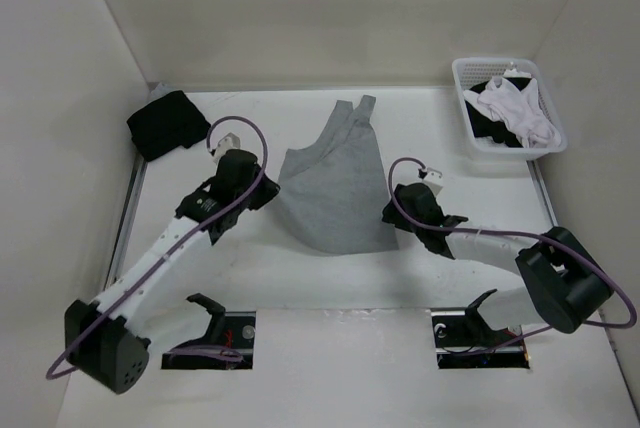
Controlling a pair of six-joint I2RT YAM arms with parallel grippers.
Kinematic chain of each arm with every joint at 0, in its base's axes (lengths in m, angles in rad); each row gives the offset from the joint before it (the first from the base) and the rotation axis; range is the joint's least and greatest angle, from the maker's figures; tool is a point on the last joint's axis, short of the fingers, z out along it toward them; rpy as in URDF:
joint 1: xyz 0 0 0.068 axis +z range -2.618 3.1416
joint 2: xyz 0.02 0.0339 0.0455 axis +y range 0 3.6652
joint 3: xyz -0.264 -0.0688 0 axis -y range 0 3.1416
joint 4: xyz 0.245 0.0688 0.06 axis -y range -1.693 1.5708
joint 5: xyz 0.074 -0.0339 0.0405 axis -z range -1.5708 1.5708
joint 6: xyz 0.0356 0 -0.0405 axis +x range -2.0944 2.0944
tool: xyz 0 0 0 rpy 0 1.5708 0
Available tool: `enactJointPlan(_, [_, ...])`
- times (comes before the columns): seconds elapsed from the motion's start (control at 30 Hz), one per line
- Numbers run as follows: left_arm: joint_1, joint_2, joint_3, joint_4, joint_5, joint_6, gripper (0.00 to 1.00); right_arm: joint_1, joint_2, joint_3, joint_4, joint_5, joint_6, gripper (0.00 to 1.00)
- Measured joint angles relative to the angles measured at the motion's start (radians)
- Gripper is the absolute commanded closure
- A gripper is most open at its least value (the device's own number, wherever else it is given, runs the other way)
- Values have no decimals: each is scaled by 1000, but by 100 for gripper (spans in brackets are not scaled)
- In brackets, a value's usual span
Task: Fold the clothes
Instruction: Flatten the tank top out
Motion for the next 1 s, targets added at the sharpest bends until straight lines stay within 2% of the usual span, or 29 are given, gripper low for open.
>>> enactJointPlan(0.17, [130, 275, 0, 75, 26, 60, 83, -1, 0, 4, 9, -18, 0, 37])
enactJointPlan(0.27, [165, 458, 2, 151, 35, 83, 75, -1, 0, 5, 9, -19, 0, 36])
enactJointPlan(0.37, [173, 546, 14, 198, 36, 102, 66, 3, -2, 5, 8, -18, 0, 39])
enactJointPlan(0.43, [171, 530, 13, 225, 21, 115, 60, 12, -13, 4, 5, -15, -2, 46])
enactJointPlan(0.5, [168, 450, -30, 276, -11, 125, 58, 26, -45, 0, 3, -4, -2, 62])
enactJointPlan(0.53, [167, 375, -77, 297, -33, 129, 58, 32, -69, -5, 3, 3, -3, 74])
enactJointPlan(0.57, [167, 295, -127, 307, -53, 130, 60, 39, -98, -12, 2, 11, -3, 83])
enactJointPlan(0.6, [169, 203, -182, 314, -76, 130, 61, 43, -127, -19, 3, 16, -4, 88])
enactJointPlan(0.63, [169, 116, -240, 324, -97, 129, 61, 48, -154, -25, 0, 20, -2, 90])
enactJointPlan(0.7, [169, -6, -340, 323, -126, 119, 61, 49, -202, -37, -6, 23, 3, 88])
enactJointPlan(0.77, [170, -67, -423, 302, -139, 100, 60, 50, -238, -47, -21, 25, 4, 78])
enactJointPlan(0.8, [174, -76, -456, 289, -142, 93, 60, 51, -254, -53, -31, 27, 7, 71])
enactJointPlan(0.83, [177, -73, -482, 278, -142, 86, 59, 53, -269, -60, -42, 28, 9, 68])
enactJointPlan(1.0, [193, -21, -535, 264, -135, 70, 60, 55, -323, -91, -93, 29, 14, 63])
